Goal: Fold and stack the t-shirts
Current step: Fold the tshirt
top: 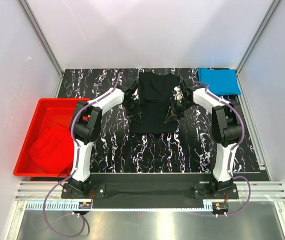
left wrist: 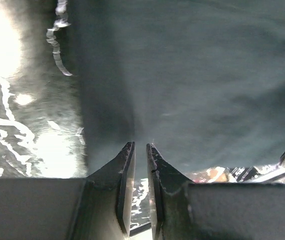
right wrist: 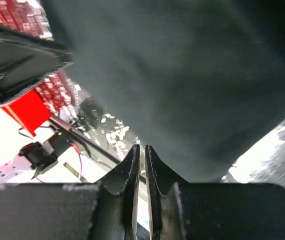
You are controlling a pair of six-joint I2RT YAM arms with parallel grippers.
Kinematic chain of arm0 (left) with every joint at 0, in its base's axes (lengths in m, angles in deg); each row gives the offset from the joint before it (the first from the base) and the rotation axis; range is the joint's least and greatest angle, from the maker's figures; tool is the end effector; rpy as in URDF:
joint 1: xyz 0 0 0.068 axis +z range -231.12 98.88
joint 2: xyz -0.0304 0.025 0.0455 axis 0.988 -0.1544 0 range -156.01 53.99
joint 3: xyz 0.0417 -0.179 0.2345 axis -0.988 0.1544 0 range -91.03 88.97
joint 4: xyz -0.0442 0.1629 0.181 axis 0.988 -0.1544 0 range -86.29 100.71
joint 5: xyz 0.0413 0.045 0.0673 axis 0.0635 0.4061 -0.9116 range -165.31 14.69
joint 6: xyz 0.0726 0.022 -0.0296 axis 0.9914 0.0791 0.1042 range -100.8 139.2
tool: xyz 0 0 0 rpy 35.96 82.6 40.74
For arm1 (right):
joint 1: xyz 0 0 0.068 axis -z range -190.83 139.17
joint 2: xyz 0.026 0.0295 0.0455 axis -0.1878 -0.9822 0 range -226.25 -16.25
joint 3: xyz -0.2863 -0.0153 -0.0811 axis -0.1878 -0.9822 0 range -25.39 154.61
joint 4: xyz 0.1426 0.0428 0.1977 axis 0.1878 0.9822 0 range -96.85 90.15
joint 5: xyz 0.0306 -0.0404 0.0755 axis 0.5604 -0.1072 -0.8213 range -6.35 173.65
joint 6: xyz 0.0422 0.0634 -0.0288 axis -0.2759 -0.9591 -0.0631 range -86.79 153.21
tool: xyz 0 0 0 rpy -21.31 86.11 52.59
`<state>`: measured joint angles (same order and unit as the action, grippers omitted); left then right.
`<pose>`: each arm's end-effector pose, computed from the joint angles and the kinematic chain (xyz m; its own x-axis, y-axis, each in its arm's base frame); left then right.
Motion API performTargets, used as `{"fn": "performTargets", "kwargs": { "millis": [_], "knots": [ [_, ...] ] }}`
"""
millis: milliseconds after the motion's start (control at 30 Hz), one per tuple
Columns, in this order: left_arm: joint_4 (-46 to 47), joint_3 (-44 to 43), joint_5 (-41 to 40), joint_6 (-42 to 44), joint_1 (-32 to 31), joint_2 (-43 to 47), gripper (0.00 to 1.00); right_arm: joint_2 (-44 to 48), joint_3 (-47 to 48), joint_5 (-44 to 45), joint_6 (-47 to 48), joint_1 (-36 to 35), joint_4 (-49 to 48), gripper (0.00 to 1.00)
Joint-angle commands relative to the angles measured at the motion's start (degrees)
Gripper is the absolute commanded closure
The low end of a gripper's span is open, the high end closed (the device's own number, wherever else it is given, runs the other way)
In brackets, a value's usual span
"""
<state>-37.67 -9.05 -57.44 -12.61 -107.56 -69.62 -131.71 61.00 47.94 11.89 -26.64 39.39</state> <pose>0.3958 -0.2210 0.1739 -0.9947 -0.0657 -0.0792 -0.0291 0.9177 -0.3963 0.3815 0.1508 0.1889 -0.9992 0.0238 -0.0311 -0.0005 0.7861 0.6180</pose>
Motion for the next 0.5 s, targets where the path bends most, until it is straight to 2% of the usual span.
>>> {"fn": "performTargets", "kwargs": {
  "millis": [0,233,467],
  "knots": [
    [0.48,2.47,-2.48,-0.97,0.51,0.04,0.80,-1.52,-2.80,-1.21,1.63,0.96,-4.30,0.86],
    [-0.05,7.93,-5.56,0.26,0.60,-0.32,0.83,-0.56,-14.13,1.86,1.90,5.35,-8.88,0.90],
    [-3.47,6.44,-9.07,2.46,-0.01,3.88,0.80,2.07,-10.02,5.20,3.74,5.27,-3.10,0.90]
  ]
}}
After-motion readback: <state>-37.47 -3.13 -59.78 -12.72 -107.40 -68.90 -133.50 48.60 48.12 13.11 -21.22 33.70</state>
